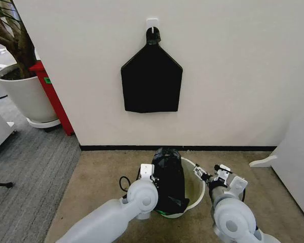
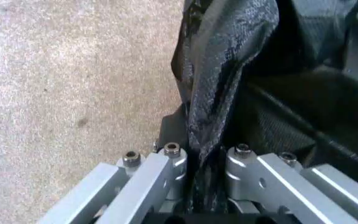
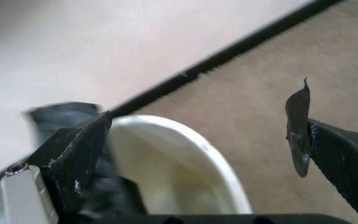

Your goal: Place the garbage bag over the trash bin.

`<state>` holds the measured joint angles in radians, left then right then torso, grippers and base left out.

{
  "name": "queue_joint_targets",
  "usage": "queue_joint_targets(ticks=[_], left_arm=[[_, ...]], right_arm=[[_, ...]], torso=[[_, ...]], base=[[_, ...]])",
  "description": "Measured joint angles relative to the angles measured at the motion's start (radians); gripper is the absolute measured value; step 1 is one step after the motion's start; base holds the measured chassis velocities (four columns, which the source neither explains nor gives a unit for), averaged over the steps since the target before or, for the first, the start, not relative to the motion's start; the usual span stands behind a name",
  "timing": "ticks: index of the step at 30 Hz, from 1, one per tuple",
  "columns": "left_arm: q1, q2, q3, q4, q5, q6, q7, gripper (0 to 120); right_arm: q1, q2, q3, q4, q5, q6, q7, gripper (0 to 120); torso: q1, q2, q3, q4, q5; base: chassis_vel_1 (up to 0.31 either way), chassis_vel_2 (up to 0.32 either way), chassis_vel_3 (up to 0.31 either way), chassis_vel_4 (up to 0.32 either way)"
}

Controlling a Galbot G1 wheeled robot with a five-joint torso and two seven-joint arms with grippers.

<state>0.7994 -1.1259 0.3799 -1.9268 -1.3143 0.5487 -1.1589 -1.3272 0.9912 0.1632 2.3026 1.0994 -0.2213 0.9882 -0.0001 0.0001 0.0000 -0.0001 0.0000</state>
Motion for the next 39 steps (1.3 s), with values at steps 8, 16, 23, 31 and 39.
queue_joint_targets(ticks=[8,16,23,31,39], left_arm=[[0.045,0.049,-0.081,-0.059,0.011,-0.096,0.119,5],[0.073,0.088,-0.175,-0.114,0.032,-0.14,0.239,5],[0.124,0.15,-0.227,-0.125,0.243,-0.229,0.429,5],[0.207,0.191,-0.273,-0.15,0.39,-0.323,0.608,4],[0.274,0.219,-0.315,-0.2,0.426,-0.354,0.659,4]], right_arm=[[-0.016,-0.031,-0.012,0.116,0.002,-0.023,-0.102,100],[0.014,-0.066,-0.034,0.129,0.014,-0.034,-0.204,100],[0.064,-0.111,-0.032,0.143,0.023,-0.051,-0.308,100],[0.122,-0.149,-0.046,0.117,0.039,-0.053,-0.448,100],[0.206,-0.107,-0.085,0.07,0.126,-0.059,-0.373,100]], torso=[[0.0,0.0,0.0,0.0002,0.0],[0.0,0.0,0.0,0.0001,-0.0001],[0.0,0.0,0.0,0.0004,0.0],[0.0,0.0,0.0,0.0,-0.0001],[0.0,0.0,0.0,0.0003,0.0]], base=[[0.0,0.0,0.0,0.0],[0.0,0.0,0.0,0.0],[0.0,0.0,0.0,0.0],[0.0,0.0,0.0,0.0],[0.0,0.0,0.0,0.0]])
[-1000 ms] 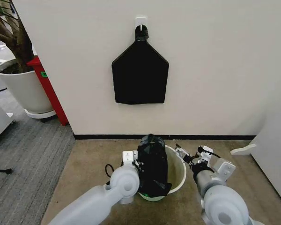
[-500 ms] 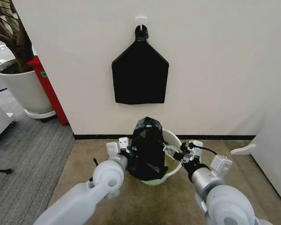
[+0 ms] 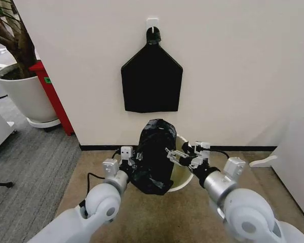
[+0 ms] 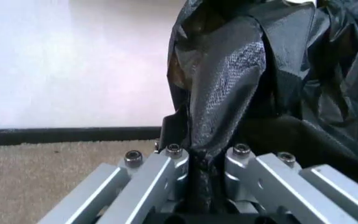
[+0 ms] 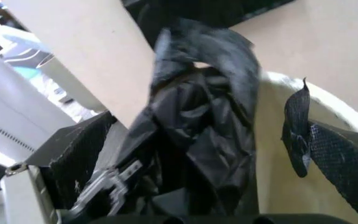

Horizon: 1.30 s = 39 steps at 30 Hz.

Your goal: Place the garbage bag over the trash bin.

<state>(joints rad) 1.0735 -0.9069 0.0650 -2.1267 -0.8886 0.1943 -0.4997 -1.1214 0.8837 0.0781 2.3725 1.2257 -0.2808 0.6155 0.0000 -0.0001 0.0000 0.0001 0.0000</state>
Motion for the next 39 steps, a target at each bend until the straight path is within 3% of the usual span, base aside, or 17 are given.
queue_joint_targets(ticks=[13,20,31,35,37,39], left_arm=[[0.07,0.011,-0.044,-0.048,0.05,-0.013,0.042,4],[0.046,0.011,-0.046,-0.044,0.061,-0.03,0.08,4],[-0.012,0.028,-0.029,-0.025,0.048,-0.042,0.099,4],[0.0,0.032,-0.031,-0.033,0.047,-0.048,0.104,4],[0.004,0.034,-0.032,-0.034,0.047,-0.05,0.107,4],[0.024,0.034,-0.036,-0.029,0.046,-0.066,0.116,4]], right_arm=[[0.026,0.045,-0.021,-0.038,0.101,-0.001,0.1,100],[0.08,0.074,-0.045,-0.082,0.138,0.009,0.12,99],[0.054,0.077,-0.035,-0.077,0.135,0.024,0.117,72],[0.053,0.096,-0.037,-0.088,0.12,0.027,0.109,55],[0.055,0.1,-0.037,-0.091,0.117,0.027,0.108,53],[0.063,0.106,-0.038,-0.099,0.111,0.027,0.102,42]], torso=[[0.0,0.0,0.0,-0.0001,0.0],[0.0,0.0,0.0,0.0,-0.0001],[0.0,0.0,0.0,-0.0003,0.0],[0.0,0.0,0.0,-0.0002,0.0001],[0.0,0.0,0.0,-0.0002,0.0001],[0.0,0.0,0.0,-0.0001,0.0001]], base=[[0.0,0.0,0.0,0.0],[0.0,0.0,0.0,0.0],[0.0,0.0,0.0,0.0],[0.0,0.0,0.0,0.0],[0.0,0.0,0.0,0.0],[0.0,0.0,0.0,0.0]])
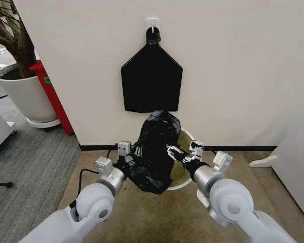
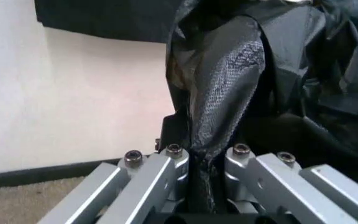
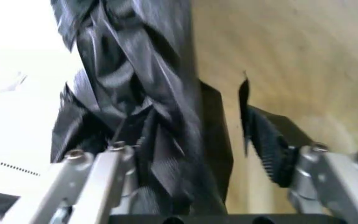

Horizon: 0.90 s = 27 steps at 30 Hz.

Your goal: Place the garbage bag over the trash bin.

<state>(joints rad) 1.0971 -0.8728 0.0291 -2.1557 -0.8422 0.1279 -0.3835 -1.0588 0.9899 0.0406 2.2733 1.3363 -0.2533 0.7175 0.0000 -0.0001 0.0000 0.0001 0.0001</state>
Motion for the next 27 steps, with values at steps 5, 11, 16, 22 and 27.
queue_joint_targets(ticks=[5,11,16,22,27], left_arm=[[0.014,0.0,0.0,0.01,-0.013,-0.012,0.001,4],[0.0,0.02,-0.008,0.017,-0.031,-0.014,0.001,4],[0.005,0.025,-0.021,0.018,-0.036,-0.016,0.0,4],[0.032,0.027,-0.05,-0.009,-0.032,-0.018,0.004,4],[0.088,0.037,-0.092,-0.043,-0.021,-0.019,0.017,4]], right_arm=[[-0.004,-0.002,0.008,-0.004,-0.024,0.0,-0.011,27],[-0.012,-0.026,0.033,0.029,-0.034,0.002,-0.011,4],[-0.012,-0.065,0.058,0.062,-0.039,0.002,-0.006,0],[-0.011,-0.101,0.096,0.069,-0.04,0.007,0.004,0],[-0.014,-0.134,0.118,0.076,-0.034,0.008,0.007,0]], torso=[[0.0,0.0,0.0,0.0001,-0.0001],[0.0,0.0,0.0,-0.0001,-0.0001],[0.0,0.0,0.0,0.0,-0.0001],[0.0,0.0,0.0,-0.0002,0.0],[0.0,0.0,0.0,-0.0001,-0.0001]], base=[[0.0,0.0,0.0,0.0],[0.0,0.0,0.0,0.0],[0.0,0.0,0.0,0.0],[0.0,0.0,0.0,0.0],[0.0,0.0,0.0,0.0]])
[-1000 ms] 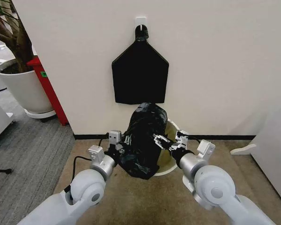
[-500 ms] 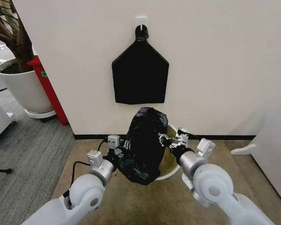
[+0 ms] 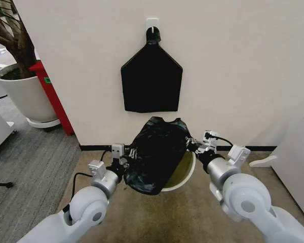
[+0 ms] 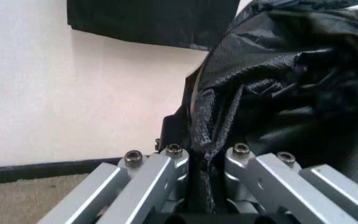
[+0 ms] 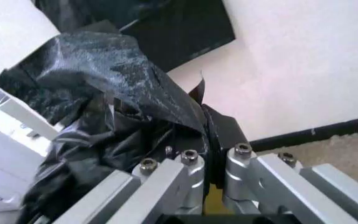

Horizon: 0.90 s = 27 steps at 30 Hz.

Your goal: Place the garbage bag over the trash bin.

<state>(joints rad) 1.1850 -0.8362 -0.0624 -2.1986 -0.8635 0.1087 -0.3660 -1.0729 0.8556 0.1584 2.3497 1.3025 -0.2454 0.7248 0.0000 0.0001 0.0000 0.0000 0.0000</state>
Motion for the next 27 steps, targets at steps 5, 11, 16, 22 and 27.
queue_joint_targets(ticks=[5,11,16,22,27], left_arm=[[0.058,0.007,-0.026,-0.037,0.019,-0.009,0.012,4],[0.111,0.006,-0.039,-0.079,0.044,-0.021,0.024,4],[0.121,0.003,-0.043,-0.092,0.046,-0.033,0.029,4],[0.129,-0.005,-0.046,-0.093,0.046,-0.041,0.032,4],[0.137,-0.012,-0.048,-0.093,0.046,-0.048,0.034,4]], right_arm=[[0.007,-0.024,0.008,-0.003,0.008,0.0,0.002,0],[0.008,-0.08,0.015,0.0,0.035,-0.013,0.011,0],[-0.015,-0.144,0.048,0.006,0.1,-0.059,0.017,0],[-0.023,-0.194,0.057,0.02,0.163,-0.087,0.025,0],[-0.023,-0.227,0.061,0.025,0.202,-0.101,0.024,0]], torso=[[0.0,0.0,0.0,0.0001,0.0001],[0.0,0.0,0.0,0.0002,0.0002],[0.0,0.0,0.0,-0.0002,0.0002],[0.0,0.0,0.0,-0.0001,0.0002],[0.0,0.0,0.0,0.0,-0.0002]], base=[[0.0,0.0,0.0,0.0],[0.0,0.0,0.0,0.0],[0.0,0.0,0.0,0.0],[0.0,0.0,0.0,0.0],[0.0,0.0,0.0,0.0]])
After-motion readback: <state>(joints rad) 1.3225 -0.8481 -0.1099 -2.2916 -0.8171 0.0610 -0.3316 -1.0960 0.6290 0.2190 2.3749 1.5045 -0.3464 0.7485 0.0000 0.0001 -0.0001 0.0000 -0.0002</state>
